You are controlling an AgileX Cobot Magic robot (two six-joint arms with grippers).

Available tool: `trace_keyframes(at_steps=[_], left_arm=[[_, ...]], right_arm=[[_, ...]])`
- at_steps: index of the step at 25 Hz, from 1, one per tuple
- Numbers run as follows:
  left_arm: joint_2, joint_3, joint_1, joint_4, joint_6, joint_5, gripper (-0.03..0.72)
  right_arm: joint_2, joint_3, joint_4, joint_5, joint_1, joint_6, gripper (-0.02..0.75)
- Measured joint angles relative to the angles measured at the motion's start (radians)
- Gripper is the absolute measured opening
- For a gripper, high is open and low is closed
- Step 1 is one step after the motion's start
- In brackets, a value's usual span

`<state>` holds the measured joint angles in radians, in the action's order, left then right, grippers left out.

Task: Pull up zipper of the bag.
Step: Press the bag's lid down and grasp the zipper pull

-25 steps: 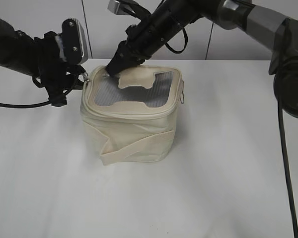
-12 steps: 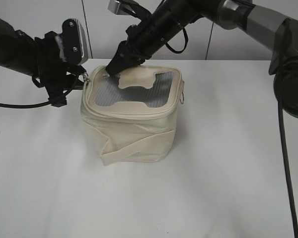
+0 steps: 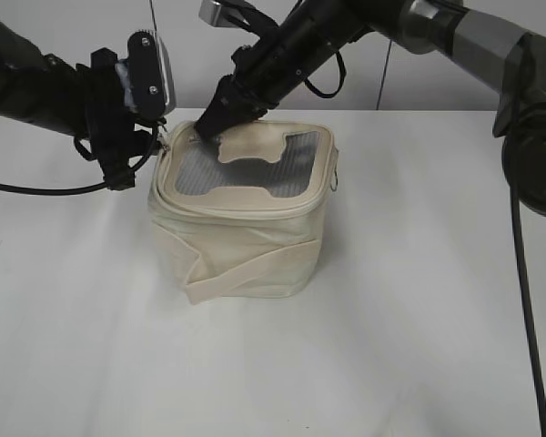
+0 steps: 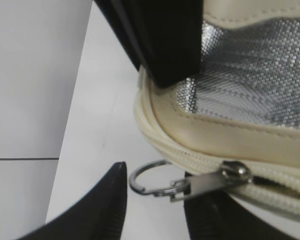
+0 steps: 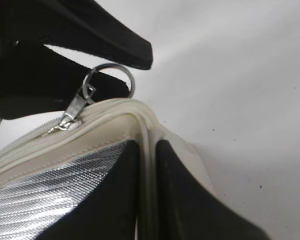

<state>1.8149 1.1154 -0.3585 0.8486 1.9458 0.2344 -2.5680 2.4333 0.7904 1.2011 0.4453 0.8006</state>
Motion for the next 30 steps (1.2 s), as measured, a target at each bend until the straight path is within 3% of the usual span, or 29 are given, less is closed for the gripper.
trace_keyframes(at_steps=[6,16,30], left_arm=[[0.000,0.000,-0.002,-0.009,0.000,-0.003,0.280],[0.000,0.001,0.000,-0.021,0.000,-0.001,-0.009],[-0.060,-0.132,0.034,-0.001,0.000,-0.080,-0.006]], right_arm=[[0.000,0.000,0.000,0.001,0.000,0.000,0.076],[0.000,0.000,0.000,0.001,0.000,0.000,0.076],[0.000,0.000,0.000,0.001,0.000,-0.001,0.075]])
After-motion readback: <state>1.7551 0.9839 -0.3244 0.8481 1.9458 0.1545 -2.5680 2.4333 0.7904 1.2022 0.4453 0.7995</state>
